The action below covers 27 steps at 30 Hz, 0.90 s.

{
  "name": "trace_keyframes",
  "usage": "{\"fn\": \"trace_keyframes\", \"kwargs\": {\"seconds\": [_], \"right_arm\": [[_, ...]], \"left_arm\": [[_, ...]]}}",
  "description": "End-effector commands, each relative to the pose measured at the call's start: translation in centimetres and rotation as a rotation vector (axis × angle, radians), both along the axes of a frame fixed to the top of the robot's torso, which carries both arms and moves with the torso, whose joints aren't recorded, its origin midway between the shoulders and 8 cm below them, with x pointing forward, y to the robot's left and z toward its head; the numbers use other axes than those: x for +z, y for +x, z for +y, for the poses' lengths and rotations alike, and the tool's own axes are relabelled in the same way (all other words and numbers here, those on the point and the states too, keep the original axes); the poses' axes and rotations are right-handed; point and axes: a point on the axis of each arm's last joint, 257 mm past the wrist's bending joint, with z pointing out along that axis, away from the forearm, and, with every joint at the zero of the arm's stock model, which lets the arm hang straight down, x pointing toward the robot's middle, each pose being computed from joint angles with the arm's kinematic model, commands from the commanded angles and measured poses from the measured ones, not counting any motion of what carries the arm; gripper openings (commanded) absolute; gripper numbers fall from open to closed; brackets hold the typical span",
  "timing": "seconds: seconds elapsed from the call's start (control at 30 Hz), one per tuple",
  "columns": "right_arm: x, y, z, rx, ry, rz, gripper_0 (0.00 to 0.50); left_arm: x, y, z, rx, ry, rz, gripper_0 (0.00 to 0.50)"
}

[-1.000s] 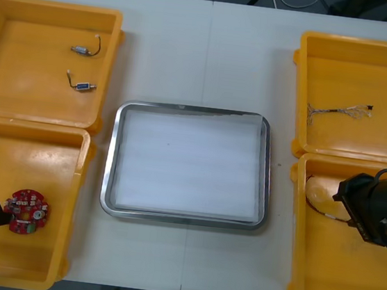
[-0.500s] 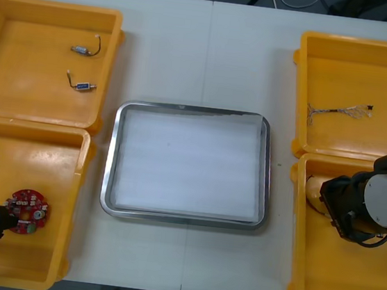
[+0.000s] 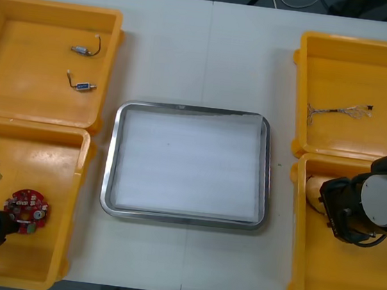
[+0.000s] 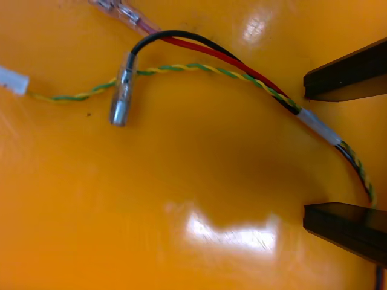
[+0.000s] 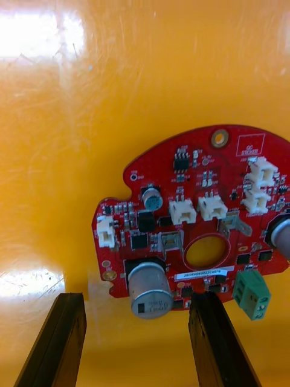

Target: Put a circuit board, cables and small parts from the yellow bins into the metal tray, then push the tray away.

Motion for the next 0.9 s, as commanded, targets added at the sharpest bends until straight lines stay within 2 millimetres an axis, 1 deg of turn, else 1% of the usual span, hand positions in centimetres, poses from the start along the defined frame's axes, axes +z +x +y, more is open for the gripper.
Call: {"fn": "trace_keyframes", "kwargs": {"seconds": [0.03,0.43,0.47,0.53,0.57,0.6,0.63,0.8,0.83,0.87,0.9], "right_arm": [[0.5,0.9,0.0,-0.138,0.077,-0.024,0.483],[-0.1,0.2,1.4,-0.155,0.124,0.009,0.482],[-0.2,0.1,1.6,-0.152,0.128,0.013,0.484],[-0.3,-0.1,1.9,-0.152,0.134,0.020,0.484],[-0.3,-0.1,2.0,-0.149,0.133,0.022,0.483],[-0.3,-0.1,1.9,-0.152,0.133,0.021,0.483],[-0.4,-0.1,2.1,-0.149,0.136,0.024,0.484],[-0.3,-0.1,2.1,-0.148,0.137,0.022,0.484],[-0.3,-0.1,2.1,-0.146,0.137,0.022,0.338],[-0.3,-0.1,2.2,-0.143,0.137,0.022,0.299],[-0.3,-0.1,2.2,-0.137,0.135,0.022,0.221]], "left_arm": [[0.9,1.3,0.4,0.102,-0.036,-0.012,0.500],[1.3,2.1,0.4,0.112,-0.038,-0.028,0.500],[1.3,2.1,0.4,0.113,-0.039,-0.028,0.454],[1.4,2.1,0.4,0.112,-0.039,-0.028,0.231],[1.4,2.2,0.4,0.113,-0.038,-0.030,0.167],[1.3,2.1,0.4,0.112,-0.038,-0.027,0.065],[1.2,2.0,0.3,0.110,-0.037,-0.025,0.000],[1.1,2.1,0.3,0.108,-0.032,-0.025,0.000],[1.2,2.1,0.3,0.111,-0.034,-0.026,0.000],[1.1,2.1,0.3,0.110,-0.035,-0.026,0.000],[1.2,2.2,0.3,0.108,-0.034,-0.027,0.000]]}}
